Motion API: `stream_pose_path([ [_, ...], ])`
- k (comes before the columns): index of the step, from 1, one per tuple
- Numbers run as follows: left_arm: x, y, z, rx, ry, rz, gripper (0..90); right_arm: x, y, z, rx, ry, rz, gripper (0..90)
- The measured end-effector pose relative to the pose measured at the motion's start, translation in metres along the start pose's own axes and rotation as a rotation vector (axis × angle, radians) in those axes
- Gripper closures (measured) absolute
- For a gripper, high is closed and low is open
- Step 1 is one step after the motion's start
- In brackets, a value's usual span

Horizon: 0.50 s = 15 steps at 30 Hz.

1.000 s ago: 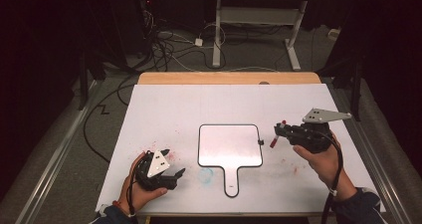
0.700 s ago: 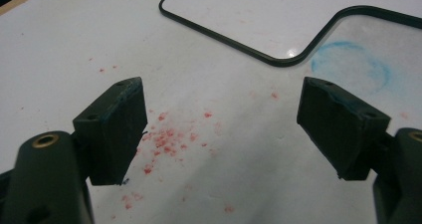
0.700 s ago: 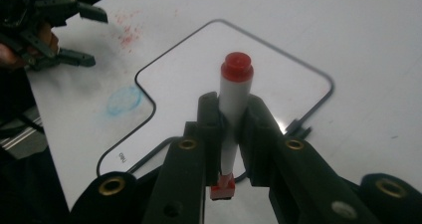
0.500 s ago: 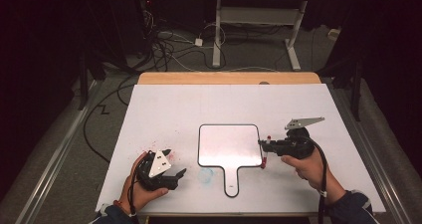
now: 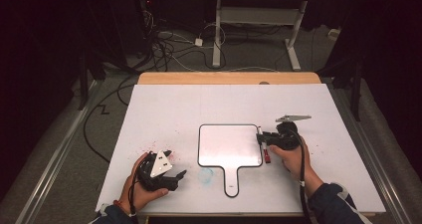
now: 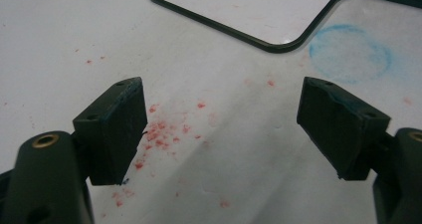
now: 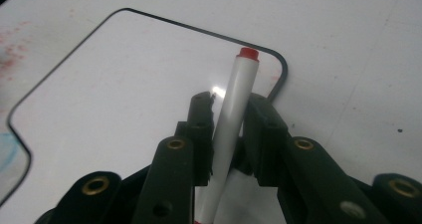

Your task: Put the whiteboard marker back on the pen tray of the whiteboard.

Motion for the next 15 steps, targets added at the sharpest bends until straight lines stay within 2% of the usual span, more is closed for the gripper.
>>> stream_pose_path([
  [6,0.001,0.0,-0.001,0.001,-0.013,-0.006,19.2,0.002,-0.003,-0.008,0.06,-0.006,0.044,73.5],
  [15,0.001,0.0,-0.001,0.0,-0.014,-0.01,19.2,0.001,0.002,-0.013,0.15,-0.007,0.124,67.4],
])
Point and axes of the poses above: each handheld gripper's, and its own axes: z roughly backward along the jaws, x roughly out of its underside, y roughly to its right, the point moved 5 cm from there along -z, roughly forward along the jaws, and after that the axes turned 6 degrees about -z, right-handed, at the moved point
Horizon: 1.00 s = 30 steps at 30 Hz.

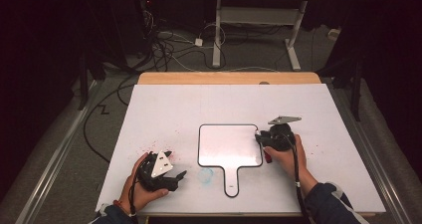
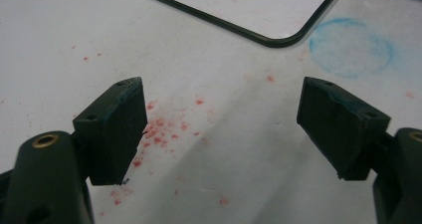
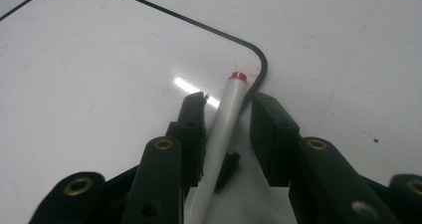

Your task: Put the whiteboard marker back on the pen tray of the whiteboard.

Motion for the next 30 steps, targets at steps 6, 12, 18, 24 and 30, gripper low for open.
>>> stream_pose_path([
  [6,0.0,0.0,0.0,0.0,-0.001,0.0,19.2,-0.001,0.002,-0.001,0.012,0.014,-0.004,65.6],
  [12,0.0,0.001,0.0,0.003,-0.001,0.0,19.2,-0.002,0.004,-0.003,0.025,0.024,-0.005,65.3],
  [18,0.0,0.0,0.0,0.001,0.001,0.001,19.2,-0.006,0.002,0.001,0.011,0.052,0.011,60.5],
  [24,0.0,0.0,0.001,-0.003,0.004,0.004,19.1,-0.014,-0.003,0.02,0.002,0.11,0.082,55.7],
  [30,0.001,-0.002,0.001,-0.019,0.005,0.01,19.2,-0.022,-0.012,0.048,-0.005,0.185,0.213,47.4],
])
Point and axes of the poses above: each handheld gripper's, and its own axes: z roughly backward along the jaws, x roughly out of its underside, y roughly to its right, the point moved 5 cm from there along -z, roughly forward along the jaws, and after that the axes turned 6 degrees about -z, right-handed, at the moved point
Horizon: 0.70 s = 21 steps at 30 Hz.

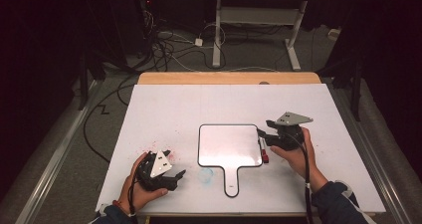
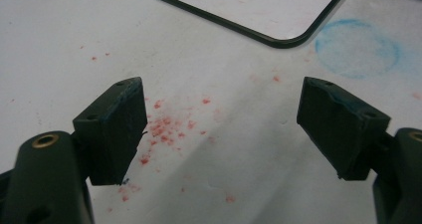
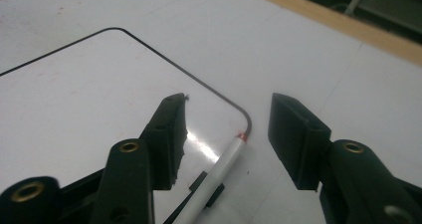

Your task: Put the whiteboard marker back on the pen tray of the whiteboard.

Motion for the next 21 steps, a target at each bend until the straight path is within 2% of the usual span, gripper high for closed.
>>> stream_pose_path([
  [4,0.001,-0.001,0.0,-0.004,-0.002,0.011,19.3,-0.005,-0.004,0.018,-0.015,0.048,0.053,43.4],
  [10,0.001,0.0,-0.002,0.0,-0.01,0.007,19.3,-0.002,-0.005,0.039,-0.027,0.093,0.072,36.1],
  [13,0.0,-0.001,-0.002,-0.004,-0.01,0.011,19.3,0.003,-0.002,0.05,-0.015,0.118,0.081,31.8],
  [16,0.0,-0.002,-0.003,-0.007,-0.011,0.012,19.3,0.011,0.002,0.062,-0.025,0.148,0.073,31.4],
  [20,0.0,-0.002,-0.002,-0.022,-0.015,0.003,19.3,0.024,0.009,0.075,-0.011,0.173,0.049,30.2],
  [21,0.0,-0.002,-0.002,-0.02,-0.015,0.014,19.3,0.029,0.011,0.077,-0.01,0.177,0.043,29.6],
])
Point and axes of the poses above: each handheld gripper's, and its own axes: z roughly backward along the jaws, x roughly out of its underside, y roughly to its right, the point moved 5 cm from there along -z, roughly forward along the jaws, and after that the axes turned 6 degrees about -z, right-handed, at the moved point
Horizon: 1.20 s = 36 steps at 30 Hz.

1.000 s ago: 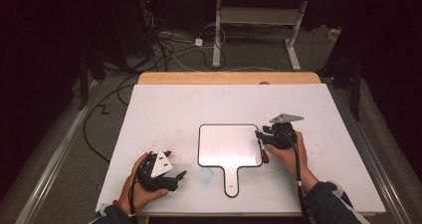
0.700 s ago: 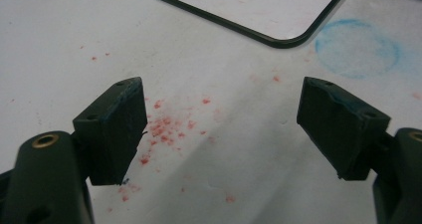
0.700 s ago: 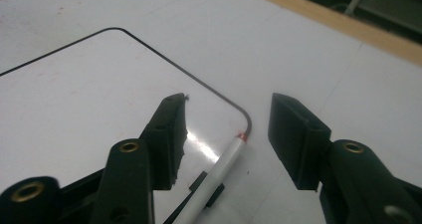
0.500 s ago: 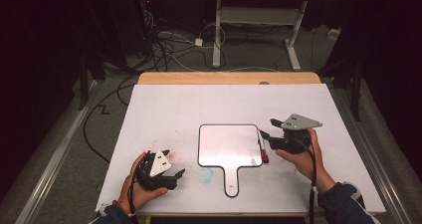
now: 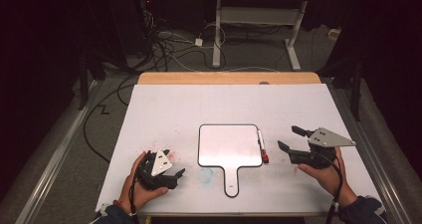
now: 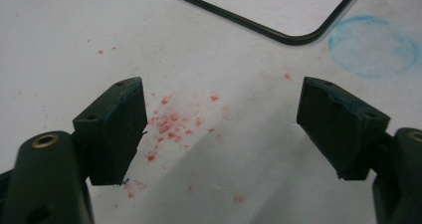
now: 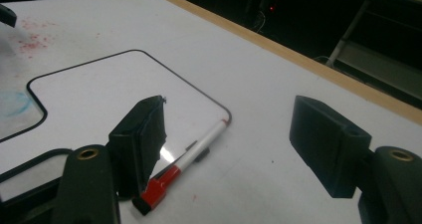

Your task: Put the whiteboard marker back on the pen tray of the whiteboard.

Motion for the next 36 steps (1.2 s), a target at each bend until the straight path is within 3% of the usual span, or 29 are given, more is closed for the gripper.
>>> stream_pose_path([
  [3,-0.001,-0.001,0.001,-0.011,0.008,-0.01,19.3,0.013,0.004,0.007,0.016,0.004,-0.006,26.1],
  [10,0.0,0.002,0.003,-0.01,0.006,-0.025,19.2,0.047,0.002,0.01,0.068,-0.042,-0.014,24.8],
  [16,-0.001,0.005,0.006,-0.006,0.012,-0.035,19.3,0.041,-0.004,0.012,0.079,-0.016,0.001,24.0],
  [36,0.0,-0.001,-0.002,-0.015,-0.014,-0.011,19.2,0.04,-0.006,0.009,0.069,-0.019,0.045,25.1],
])
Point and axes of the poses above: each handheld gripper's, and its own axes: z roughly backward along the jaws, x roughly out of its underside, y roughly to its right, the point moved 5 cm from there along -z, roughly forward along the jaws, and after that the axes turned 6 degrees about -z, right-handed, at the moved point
